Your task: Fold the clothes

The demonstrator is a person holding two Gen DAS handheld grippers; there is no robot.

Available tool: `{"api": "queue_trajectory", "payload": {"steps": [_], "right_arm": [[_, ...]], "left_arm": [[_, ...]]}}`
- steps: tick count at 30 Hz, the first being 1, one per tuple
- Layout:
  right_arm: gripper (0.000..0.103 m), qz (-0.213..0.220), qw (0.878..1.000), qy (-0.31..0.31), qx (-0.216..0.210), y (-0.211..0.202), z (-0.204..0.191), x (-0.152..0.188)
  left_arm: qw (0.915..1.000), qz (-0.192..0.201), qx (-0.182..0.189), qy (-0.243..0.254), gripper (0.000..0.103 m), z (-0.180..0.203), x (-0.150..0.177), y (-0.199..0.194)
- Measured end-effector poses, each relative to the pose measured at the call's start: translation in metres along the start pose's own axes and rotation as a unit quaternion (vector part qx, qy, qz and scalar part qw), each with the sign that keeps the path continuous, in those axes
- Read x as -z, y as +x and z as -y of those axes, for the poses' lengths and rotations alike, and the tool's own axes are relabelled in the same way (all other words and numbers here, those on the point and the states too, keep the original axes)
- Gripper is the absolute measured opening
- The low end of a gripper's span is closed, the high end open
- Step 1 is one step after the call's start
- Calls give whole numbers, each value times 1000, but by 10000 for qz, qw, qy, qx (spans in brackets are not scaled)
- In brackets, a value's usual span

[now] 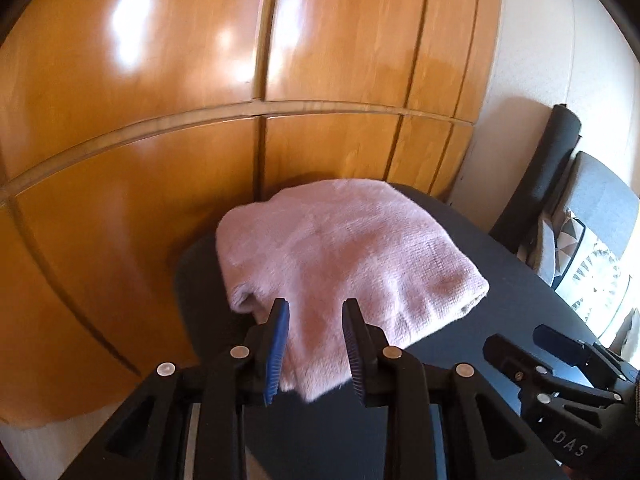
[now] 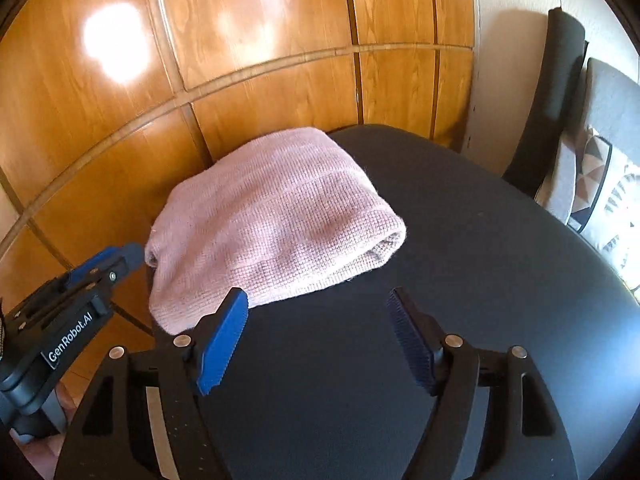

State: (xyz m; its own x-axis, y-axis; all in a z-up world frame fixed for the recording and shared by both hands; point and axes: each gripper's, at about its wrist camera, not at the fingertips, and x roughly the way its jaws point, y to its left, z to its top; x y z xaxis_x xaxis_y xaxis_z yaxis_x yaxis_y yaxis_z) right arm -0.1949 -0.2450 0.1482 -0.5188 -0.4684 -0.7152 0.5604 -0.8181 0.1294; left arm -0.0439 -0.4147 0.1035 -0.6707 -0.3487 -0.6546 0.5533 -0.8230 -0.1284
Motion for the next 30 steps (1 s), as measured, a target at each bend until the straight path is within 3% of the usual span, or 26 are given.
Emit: {"api": "queue_trajectory", "payload": {"steps": [7, 14, 21, 30], "right_arm": [[81, 294, 9991, -301, 101, -27, -16, 0], [81, 222, 9995, -239, -31, -31, -26, 3], [81, 192, 9990, -416, 5, -35, -37, 1], [81, 243, 9988, -431, -2, -41, -42, 2]], "left_arm": [[9994, -11, -300, -191, 28, -8, 0, -23], [9957, 179, -894, -139, 28, -6, 2, -39], [9948, -17, -1016, 9, 28, -3, 6, -40], [9925, 3, -1222, -84, 28, -8, 8, -49]]}}
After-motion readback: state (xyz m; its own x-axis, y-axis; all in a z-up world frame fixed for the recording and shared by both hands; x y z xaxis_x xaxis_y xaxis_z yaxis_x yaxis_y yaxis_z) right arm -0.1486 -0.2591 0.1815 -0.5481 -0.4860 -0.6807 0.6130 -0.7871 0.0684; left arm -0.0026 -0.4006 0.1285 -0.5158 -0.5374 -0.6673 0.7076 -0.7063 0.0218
